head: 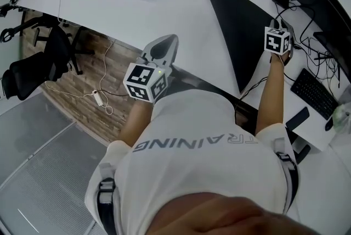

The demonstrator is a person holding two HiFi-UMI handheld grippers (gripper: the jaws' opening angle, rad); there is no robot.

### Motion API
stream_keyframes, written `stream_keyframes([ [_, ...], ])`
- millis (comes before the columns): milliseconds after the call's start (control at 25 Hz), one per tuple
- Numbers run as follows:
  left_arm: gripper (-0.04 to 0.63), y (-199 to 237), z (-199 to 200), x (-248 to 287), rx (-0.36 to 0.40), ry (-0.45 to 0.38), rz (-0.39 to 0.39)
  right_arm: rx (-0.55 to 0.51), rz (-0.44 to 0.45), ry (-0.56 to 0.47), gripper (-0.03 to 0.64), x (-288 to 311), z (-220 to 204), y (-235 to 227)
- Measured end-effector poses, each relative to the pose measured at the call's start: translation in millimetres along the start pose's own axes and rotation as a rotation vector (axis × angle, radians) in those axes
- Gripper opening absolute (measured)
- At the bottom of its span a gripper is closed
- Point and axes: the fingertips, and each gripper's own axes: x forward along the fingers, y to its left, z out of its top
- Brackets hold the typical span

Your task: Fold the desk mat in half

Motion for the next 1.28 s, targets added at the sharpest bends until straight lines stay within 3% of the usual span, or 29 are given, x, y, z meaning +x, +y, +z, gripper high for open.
stream_keyframes([
  [160, 0.028, -2, 8, -4, 0.014, -0.026, -0.033, 0.074, -0.009, -0.113, 0.127, -45, 29, -1],
  [360, 0.028, -12, 24, -9, 0.053, -0.074, -0.123, 0.158, -0.042, -0.272, 0.043, -118, 52, -2],
  [480, 0.028, -16, 36, -13, 0.088, -0.102, -0.182, 0.179, -0.062, -0.364, 0.025, -159, 61, 6],
  [960, 0.028, -24, 96, -62, 0.226, -0.233, -0.376, 0.34, -0.174, -0.534, 0.025, -329, 67, 45],
  [1280, 0.028, -40, 106, -99, 0.281, -0.281, -0.501, 0.39, -0.249, -0.664, 0.025, -436, 72, 69],
])
